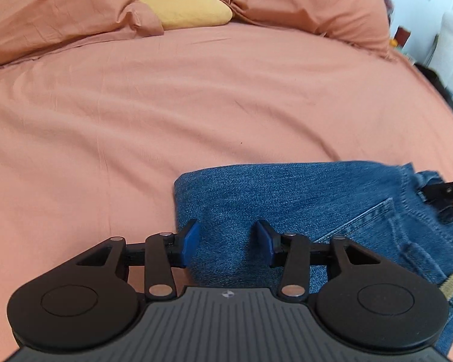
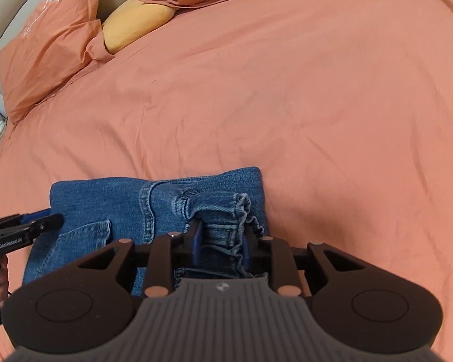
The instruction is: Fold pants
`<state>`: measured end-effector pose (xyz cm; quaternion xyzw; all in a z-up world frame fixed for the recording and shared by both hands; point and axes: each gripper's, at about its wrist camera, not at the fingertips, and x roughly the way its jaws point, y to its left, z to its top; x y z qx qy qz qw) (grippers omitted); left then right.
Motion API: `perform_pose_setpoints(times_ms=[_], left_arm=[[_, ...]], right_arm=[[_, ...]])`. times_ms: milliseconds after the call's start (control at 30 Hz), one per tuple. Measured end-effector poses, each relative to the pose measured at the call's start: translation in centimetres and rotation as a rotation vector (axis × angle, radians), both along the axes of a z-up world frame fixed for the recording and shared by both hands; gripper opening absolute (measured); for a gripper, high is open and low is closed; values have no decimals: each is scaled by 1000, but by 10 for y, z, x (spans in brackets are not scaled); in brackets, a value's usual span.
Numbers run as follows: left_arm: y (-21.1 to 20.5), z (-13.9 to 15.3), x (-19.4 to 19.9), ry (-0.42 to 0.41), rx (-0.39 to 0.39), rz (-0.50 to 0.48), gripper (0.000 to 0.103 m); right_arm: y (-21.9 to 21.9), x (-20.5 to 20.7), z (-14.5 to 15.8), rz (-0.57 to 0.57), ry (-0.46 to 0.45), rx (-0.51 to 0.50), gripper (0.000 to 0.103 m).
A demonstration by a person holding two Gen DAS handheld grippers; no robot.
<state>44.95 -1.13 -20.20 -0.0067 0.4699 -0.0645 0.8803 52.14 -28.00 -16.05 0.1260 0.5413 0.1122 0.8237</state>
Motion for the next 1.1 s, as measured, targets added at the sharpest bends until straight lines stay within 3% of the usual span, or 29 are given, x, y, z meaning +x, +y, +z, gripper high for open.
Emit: perform_pose_setpoints(times_ms=[67,133,200,300,433,533,733,900,1100], left_arm=[[-6,8,-4,-7,30,-12,44],[-9,20,-15,-35,47,-31,44],[-12,31,-30,-66,71,-59,44],[-19,44,-57,-99,100,-95,44],[-33,54,-95,-104,112,-116,42],[-45,54,-120,-91,165,-112,36],[-44,27,-155,-14,148,-76,33],[-37,1,-163,30,157,-58,33],[-30,2,-159,41,117,-13,33]], right_arm=[[3,-4,4,-15,-9,-15,24],[6,-13,14,-26,-39,-44,35],[14,-29,31,10,-110,-118,39],[25,-62,55,51,-217,-202,40],[30,-103,69,64,-271,-154,39],[42,-131,66,64,-313,-186,39],[46,-172,34,12,-331,-203,39],[44,-184,1,-24,-336,-195,39],[46,-184,-6,-47,-368,-193,39]])
